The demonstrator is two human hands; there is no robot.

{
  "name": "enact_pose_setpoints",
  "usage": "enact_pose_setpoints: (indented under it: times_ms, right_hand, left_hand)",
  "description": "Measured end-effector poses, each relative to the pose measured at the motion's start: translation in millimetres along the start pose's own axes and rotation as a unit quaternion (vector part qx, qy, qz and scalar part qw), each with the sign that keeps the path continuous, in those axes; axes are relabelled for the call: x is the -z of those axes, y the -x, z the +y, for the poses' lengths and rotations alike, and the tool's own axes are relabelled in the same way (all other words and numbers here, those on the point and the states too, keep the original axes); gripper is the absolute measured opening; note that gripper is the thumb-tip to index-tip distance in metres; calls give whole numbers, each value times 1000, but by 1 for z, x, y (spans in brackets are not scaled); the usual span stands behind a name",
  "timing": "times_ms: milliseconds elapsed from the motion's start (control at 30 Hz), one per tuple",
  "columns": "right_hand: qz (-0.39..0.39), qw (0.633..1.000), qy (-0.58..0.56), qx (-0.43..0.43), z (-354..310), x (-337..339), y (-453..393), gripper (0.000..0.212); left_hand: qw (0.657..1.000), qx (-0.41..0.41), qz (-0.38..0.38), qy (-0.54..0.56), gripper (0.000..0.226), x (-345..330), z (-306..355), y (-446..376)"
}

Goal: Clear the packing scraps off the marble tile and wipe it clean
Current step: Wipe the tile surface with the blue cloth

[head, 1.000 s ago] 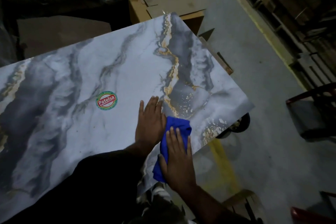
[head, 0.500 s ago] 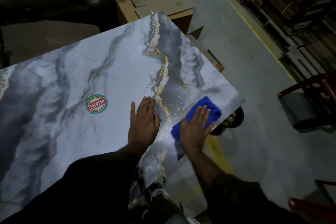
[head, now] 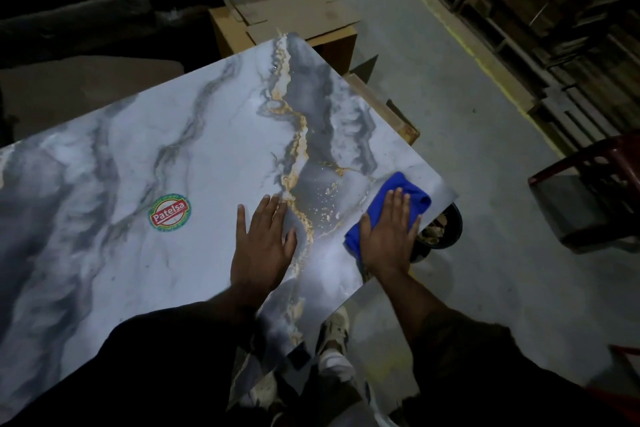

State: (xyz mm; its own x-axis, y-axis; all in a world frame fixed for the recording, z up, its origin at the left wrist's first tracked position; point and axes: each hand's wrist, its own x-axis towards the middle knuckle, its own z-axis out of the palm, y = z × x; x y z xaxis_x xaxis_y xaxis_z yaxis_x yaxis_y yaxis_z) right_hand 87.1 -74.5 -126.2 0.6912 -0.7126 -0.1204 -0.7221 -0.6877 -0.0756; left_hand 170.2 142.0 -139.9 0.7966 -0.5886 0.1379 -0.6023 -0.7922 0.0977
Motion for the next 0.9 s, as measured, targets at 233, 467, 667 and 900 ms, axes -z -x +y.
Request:
enact_pose_setpoints:
  times_ms: [233, 467, 667, 900]
  right_hand:
    - [-17, 990, 11, 138, -31, -6, 46, 84]
    - [20, 994, 21, 104, 25, -1, -2, 75]
    - [-6, 998, -42, -40, 24, 13, -93, 82]
    - [13, 982, -26, 186, 34, 1, -47, 76]
  left_hand:
    - [1000, 12, -27, 3, 58, 6, 2, -2]
    - [998, 50, -12, 47, 36, 17, 21, -51]
    - [994, 37, 1, 107, 64, 2, 76, -90]
    - [996, 50, -14, 69, 58, -17, 117, -120]
